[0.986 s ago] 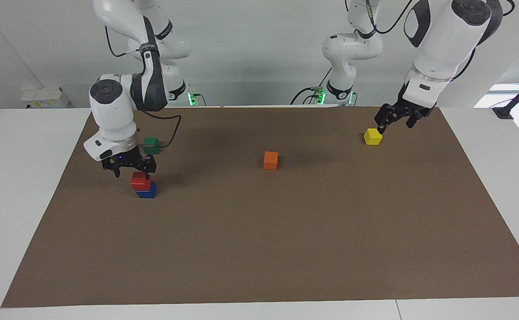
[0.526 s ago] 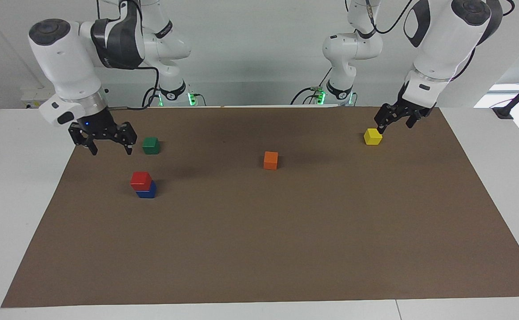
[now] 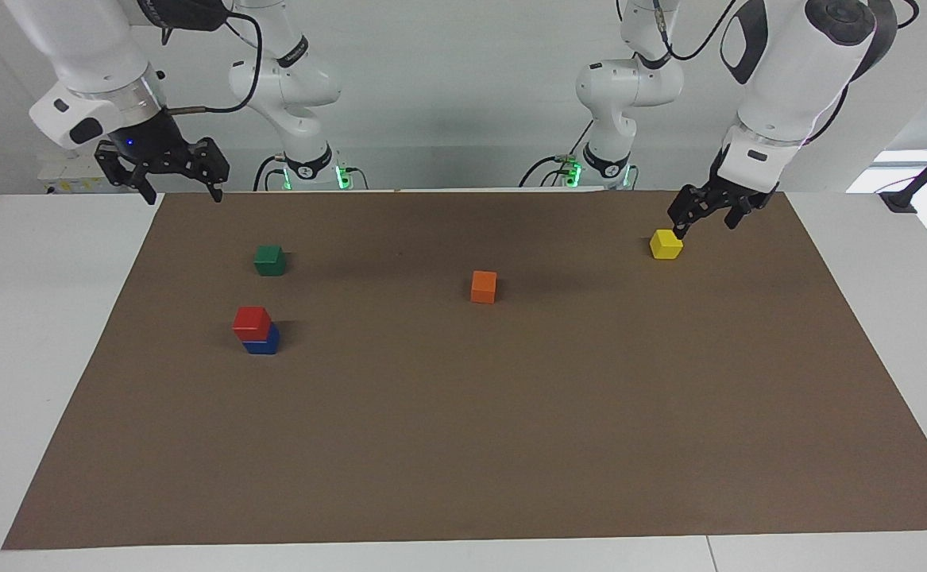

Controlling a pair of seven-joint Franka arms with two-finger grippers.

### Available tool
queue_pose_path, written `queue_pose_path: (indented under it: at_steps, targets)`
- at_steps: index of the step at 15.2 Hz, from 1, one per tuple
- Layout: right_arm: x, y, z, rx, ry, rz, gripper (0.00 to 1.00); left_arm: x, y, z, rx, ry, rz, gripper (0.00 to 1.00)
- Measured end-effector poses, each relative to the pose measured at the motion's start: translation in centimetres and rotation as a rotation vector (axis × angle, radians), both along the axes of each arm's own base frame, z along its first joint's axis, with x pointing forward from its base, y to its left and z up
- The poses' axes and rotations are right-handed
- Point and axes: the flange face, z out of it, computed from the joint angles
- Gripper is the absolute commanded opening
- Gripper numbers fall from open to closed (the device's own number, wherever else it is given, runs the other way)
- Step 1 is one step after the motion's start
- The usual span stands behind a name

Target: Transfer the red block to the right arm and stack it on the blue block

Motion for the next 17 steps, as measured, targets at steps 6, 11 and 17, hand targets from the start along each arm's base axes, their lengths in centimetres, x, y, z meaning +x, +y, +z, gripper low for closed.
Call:
queue_pose_path:
  at_steps: [6,11,17]
  targets:
    - [0.0,-1.7,0.2,0.004,-0.008,-0.011,1.0,0.0,0.5,0.0,0.0,0.0,0.009,1.0]
    - [0.0,-2.0,-2.0,0.007,-0.007,-0.013,1.0,0.0,0.5,0.0,0.0,0.0,0.01,1.0]
    - [-0.6,-2.4,-1.9,0.01,-0.022,-0.017,1.0,0.0,0.5,0.0,0.0,0.001,0.01,1.0]
